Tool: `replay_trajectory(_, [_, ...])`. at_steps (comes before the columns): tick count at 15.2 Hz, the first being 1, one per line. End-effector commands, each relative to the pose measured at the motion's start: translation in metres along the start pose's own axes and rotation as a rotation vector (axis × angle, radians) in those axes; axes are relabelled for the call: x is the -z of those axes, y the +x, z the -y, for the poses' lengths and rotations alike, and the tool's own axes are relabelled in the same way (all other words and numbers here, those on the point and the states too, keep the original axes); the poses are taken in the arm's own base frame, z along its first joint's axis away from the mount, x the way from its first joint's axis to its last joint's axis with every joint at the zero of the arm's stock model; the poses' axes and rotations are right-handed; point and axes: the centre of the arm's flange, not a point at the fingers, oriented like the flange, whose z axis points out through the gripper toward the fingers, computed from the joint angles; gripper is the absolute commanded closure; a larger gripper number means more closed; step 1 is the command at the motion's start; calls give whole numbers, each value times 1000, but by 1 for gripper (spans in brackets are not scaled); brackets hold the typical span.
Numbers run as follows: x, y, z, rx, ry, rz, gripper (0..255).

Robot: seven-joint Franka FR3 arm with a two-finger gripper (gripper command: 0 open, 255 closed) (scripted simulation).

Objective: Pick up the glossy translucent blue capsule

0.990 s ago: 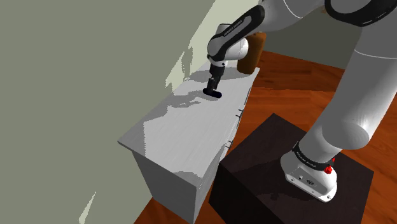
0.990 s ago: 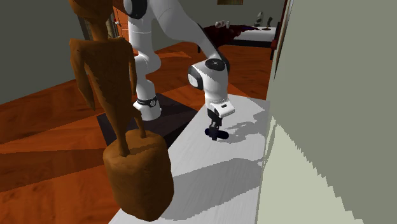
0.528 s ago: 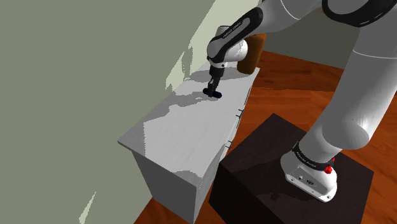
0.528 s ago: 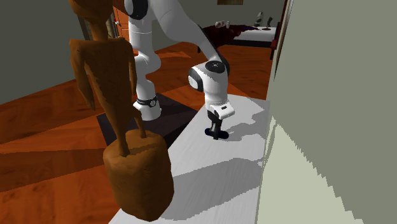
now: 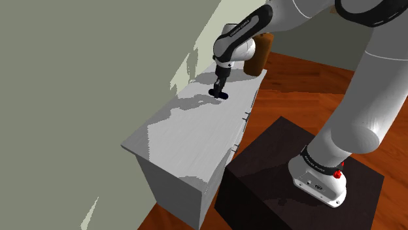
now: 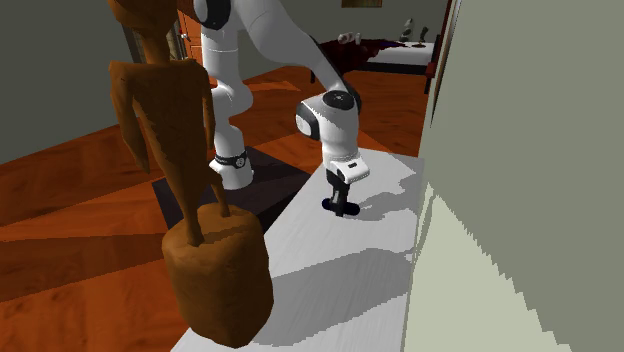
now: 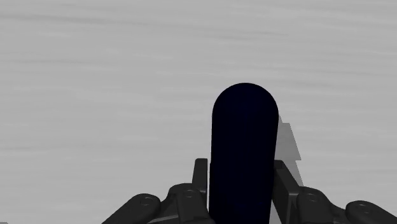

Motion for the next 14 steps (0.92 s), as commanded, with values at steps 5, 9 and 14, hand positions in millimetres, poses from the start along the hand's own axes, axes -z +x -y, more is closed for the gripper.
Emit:
replay_trajectory(5, [31,1,4,0,0,0,255])
replay_trajectory(9, [51,2,8,0,0,0,255])
replay_trajectory(14, [68,2,11,0,0,0,255])
